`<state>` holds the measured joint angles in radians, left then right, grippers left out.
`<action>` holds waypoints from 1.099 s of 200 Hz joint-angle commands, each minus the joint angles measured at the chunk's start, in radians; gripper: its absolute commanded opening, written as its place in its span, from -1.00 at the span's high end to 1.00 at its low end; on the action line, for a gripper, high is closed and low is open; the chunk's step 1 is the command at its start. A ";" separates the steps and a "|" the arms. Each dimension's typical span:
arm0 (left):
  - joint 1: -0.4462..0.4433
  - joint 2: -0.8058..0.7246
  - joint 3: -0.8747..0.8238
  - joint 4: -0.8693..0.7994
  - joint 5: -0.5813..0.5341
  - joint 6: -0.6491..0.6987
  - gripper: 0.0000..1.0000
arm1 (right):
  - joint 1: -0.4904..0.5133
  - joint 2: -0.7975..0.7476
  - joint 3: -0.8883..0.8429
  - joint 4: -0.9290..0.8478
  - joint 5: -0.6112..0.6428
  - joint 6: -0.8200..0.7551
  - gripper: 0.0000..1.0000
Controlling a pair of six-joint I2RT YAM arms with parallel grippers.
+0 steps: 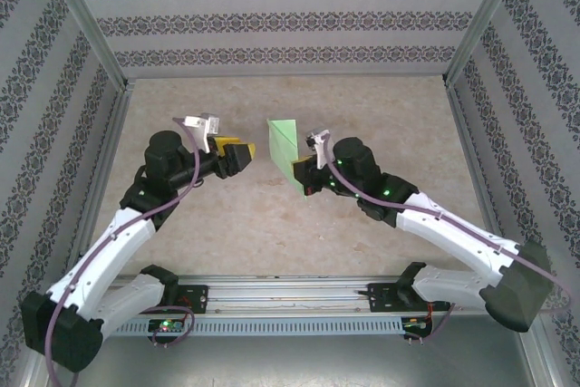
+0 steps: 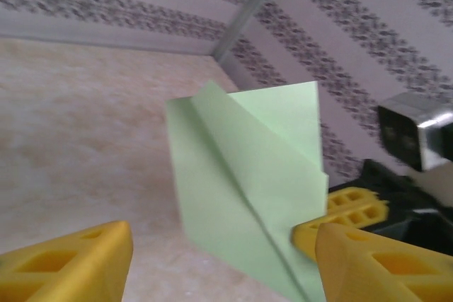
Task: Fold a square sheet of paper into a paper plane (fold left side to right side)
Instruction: Turn over the paper at the center of the table.
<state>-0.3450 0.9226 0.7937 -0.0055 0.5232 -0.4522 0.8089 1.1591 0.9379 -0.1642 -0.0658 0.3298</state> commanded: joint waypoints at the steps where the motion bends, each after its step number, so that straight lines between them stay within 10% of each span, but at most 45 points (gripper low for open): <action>1: 0.002 -0.077 -0.001 -0.138 -0.206 0.098 -0.45 | 0.069 0.088 0.114 -0.279 0.391 -0.108 1.00; 43: 0.001 -0.211 -0.025 -0.276 -0.417 0.142 -0.45 | 0.157 0.330 0.315 -0.533 0.724 -0.088 1.00; 103: 0.002 -0.309 -0.043 -0.363 -0.515 0.156 -0.47 | 0.192 0.708 0.530 -0.760 0.886 0.000 0.96; 220: 0.002 -0.202 -0.045 -0.321 -0.413 0.103 -0.47 | 0.187 0.988 0.658 -0.838 0.718 0.085 0.49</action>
<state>-0.3450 0.7017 0.7479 -0.3367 0.0723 -0.3267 0.9913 2.1670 1.5719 -0.9821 0.7238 0.3923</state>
